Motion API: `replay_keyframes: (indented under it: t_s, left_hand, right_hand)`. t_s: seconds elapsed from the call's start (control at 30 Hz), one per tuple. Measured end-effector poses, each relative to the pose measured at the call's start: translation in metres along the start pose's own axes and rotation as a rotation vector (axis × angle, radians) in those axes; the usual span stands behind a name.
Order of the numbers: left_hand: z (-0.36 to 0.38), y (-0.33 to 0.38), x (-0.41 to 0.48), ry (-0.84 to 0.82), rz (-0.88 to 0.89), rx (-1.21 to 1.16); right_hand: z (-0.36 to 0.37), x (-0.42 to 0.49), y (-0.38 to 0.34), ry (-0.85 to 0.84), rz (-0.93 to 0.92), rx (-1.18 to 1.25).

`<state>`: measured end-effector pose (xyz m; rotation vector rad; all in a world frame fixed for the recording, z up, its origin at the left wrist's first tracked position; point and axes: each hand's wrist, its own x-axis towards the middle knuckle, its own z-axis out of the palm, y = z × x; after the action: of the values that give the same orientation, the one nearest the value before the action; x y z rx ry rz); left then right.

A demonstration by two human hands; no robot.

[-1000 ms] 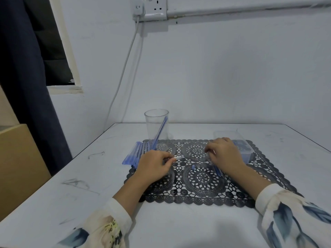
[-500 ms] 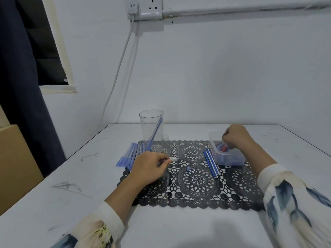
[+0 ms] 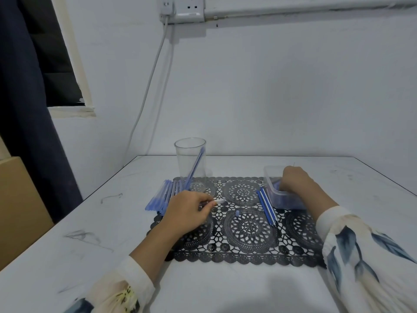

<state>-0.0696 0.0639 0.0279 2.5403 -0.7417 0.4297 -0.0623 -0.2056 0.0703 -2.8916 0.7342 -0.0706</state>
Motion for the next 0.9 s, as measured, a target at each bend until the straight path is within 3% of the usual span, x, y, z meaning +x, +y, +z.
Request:
replay_keyframes:
  t_s: [0.57, 0.73, 0.9]
  left_hand:
    - [0.002, 0.0007, -0.0014, -0.014, -0.007, -0.023]
    - [0.001, 0.0006, -0.0009, -0.019, -0.015, -0.024]
    - [0.0005, 0.0006, -0.0016, -0.023, -0.016, -0.047]
  right_hand:
    - [0.0019, -0.0003, 0.0004, 0.045, 0.02, 0.042]
    - [0.0023, 0.002, 0.0016, 0.157, -0.037, 0.124]
    - [0.0046, 0.0072, -0.0026, 0.361, -0.104, 0.397]
